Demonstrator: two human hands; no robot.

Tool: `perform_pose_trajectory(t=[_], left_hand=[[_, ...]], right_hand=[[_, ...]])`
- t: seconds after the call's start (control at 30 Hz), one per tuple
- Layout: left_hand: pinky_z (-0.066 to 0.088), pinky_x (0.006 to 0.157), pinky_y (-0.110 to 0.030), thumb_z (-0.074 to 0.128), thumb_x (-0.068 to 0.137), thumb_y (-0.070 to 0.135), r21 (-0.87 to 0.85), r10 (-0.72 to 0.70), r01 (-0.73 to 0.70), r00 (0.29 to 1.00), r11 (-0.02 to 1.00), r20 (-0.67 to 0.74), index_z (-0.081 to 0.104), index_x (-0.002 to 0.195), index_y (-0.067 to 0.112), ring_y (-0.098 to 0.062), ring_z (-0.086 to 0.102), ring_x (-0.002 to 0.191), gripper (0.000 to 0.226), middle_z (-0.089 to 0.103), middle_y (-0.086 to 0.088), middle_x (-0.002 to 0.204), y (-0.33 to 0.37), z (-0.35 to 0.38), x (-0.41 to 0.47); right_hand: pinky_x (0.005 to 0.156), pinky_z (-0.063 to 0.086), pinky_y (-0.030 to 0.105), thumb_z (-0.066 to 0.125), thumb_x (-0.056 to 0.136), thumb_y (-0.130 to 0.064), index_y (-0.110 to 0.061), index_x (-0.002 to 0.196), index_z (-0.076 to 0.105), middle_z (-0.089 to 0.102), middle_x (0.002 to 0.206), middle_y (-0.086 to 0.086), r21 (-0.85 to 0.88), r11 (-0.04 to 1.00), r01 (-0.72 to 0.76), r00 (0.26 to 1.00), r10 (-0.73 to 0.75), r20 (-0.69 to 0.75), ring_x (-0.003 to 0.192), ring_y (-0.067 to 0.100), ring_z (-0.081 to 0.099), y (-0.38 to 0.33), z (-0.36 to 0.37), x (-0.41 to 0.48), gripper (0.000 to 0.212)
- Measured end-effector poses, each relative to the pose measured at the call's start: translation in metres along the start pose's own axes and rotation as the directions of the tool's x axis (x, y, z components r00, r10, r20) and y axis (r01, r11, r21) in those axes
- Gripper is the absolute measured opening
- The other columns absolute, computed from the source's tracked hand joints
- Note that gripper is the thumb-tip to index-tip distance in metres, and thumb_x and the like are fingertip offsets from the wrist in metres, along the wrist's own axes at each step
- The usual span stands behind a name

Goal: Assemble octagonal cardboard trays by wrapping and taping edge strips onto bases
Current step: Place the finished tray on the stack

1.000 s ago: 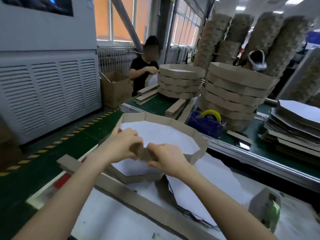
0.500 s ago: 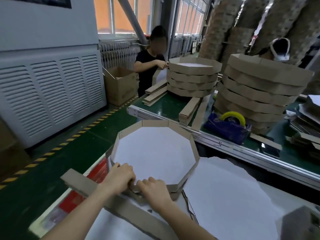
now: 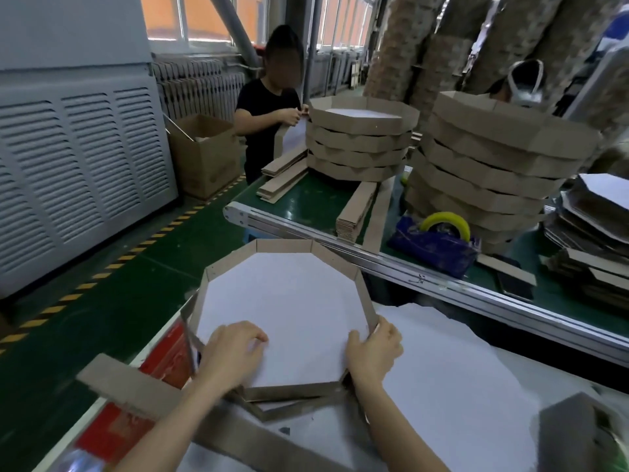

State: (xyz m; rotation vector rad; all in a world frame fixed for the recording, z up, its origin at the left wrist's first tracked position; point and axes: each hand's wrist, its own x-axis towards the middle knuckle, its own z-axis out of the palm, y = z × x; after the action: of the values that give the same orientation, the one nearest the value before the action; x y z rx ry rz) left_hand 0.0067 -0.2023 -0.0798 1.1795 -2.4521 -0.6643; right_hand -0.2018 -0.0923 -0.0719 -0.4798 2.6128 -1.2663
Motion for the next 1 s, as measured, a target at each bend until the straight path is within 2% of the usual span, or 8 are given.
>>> perform_pose_trajectory(t=[0.13,0.23,0.4,0.6,0.77,0.87,0.93,1.0], left_hand=[[0.039,0.097,-0.032,0.039,0.076,0.076,0.213,0.253,-0.345,0.896,0.914,0.364,0.061,0.121,0.030,-0.010,0.048,0.118,0.067,0.058,0.014,0.122,0.033,0.013,-0.007],[0.037,0.091,-0.036,0.051,0.082,0.053,0.308,0.335,-0.493,0.831,0.814,0.443,0.053,0.119,0.026,-0.016,0.042,0.121,0.045,0.050,0.005,0.123,0.047,0.025,-0.014],[0.040,0.075,-0.036,0.056,0.084,0.020,0.244,0.331,-0.483,0.816,0.841,0.474,0.052,0.120,0.022,-0.022,0.046,0.114,0.037,0.049,-0.001,0.118,0.059,0.024,-0.014],[0.046,0.085,-0.047,0.045,0.087,-0.007,0.306,0.249,-0.431,0.836,0.849,0.488,0.043,0.130,0.016,-0.029,0.038,0.124,0.049,0.037,-0.006,0.133,0.060,0.047,-0.018],[0.047,0.084,-0.043,0.057,0.089,0.011,0.295,0.256,-0.469,0.798,0.833,0.546,0.048,0.131,0.024,-0.024,0.041,0.123,0.046,0.045,-0.002,0.131,0.058,0.047,-0.015],[0.041,0.090,-0.026,0.054,0.082,0.066,-0.037,0.213,-0.217,0.891,0.976,0.401,0.059,0.121,0.041,0.005,0.046,0.115,0.047,0.056,0.024,0.121,0.042,0.021,-0.006],[0.037,0.096,-0.020,0.058,0.089,0.054,-0.262,0.045,-0.007,0.989,0.965,0.140,0.064,0.115,0.042,0.003,0.048,0.116,0.030,0.057,0.024,0.122,0.023,-0.002,0.009],[0.038,0.099,-0.028,0.062,0.093,0.023,-0.315,-0.153,0.093,0.974,0.944,-0.169,0.065,0.119,0.027,-0.015,0.054,0.118,0.026,0.061,0.005,0.125,-0.001,-0.018,0.028]], right_hand=[[0.089,0.046,0.042,0.057,0.092,-0.013,-0.007,0.153,0.026,0.043,0.141,0.024,0.094,0.915,-0.393,0.893,0.356,0.276,0.110,0.037,0.052,0.011,0.007,0.017,0.070],[0.063,0.043,0.031,0.043,0.094,0.002,0.007,0.133,0.048,0.060,0.106,0.020,0.202,0.841,-0.502,0.824,0.394,0.407,0.080,0.030,0.054,0.014,0.011,0.022,0.040],[0.086,0.054,0.053,0.040,0.095,0.006,0.004,0.126,0.051,0.061,0.116,0.022,0.300,0.798,-0.522,0.833,0.402,0.379,0.098,0.041,0.060,0.014,0.005,0.032,0.033],[0.079,0.054,0.050,0.037,0.095,0.005,-0.005,0.132,0.048,0.061,0.112,0.019,0.260,0.776,-0.575,0.779,0.422,0.464,0.096,0.037,0.059,0.010,0.001,0.028,0.039],[0.094,0.052,0.057,0.039,0.096,0.001,-0.004,0.134,0.051,0.063,0.116,0.018,0.261,0.796,-0.547,0.801,0.407,0.439,0.102,0.040,0.061,0.015,0.004,0.025,0.040],[0.094,0.050,0.060,0.043,0.101,-0.016,0.000,0.128,0.053,0.060,0.101,0.013,0.277,0.778,-0.564,0.797,0.425,0.429,0.089,0.035,0.059,0.016,0.000,0.030,0.033],[0.097,0.049,0.060,0.042,0.103,-0.026,0.000,0.131,0.052,0.059,0.109,0.014,0.284,0.772,-0.569,0.796,0.428,0.428,0.096,0.035,0.058,0.016,0.001,0.032,0.039],[0.098,0.050,0.055,0.039,0.104,-0.030,-0.001,0.135,0.050,0.060,0.121,0.018,0.309,0.749,-0.586,0.788,0.439,0.431,0.107,0.038,0.059,0.016,0.004,0.031,0.044]])
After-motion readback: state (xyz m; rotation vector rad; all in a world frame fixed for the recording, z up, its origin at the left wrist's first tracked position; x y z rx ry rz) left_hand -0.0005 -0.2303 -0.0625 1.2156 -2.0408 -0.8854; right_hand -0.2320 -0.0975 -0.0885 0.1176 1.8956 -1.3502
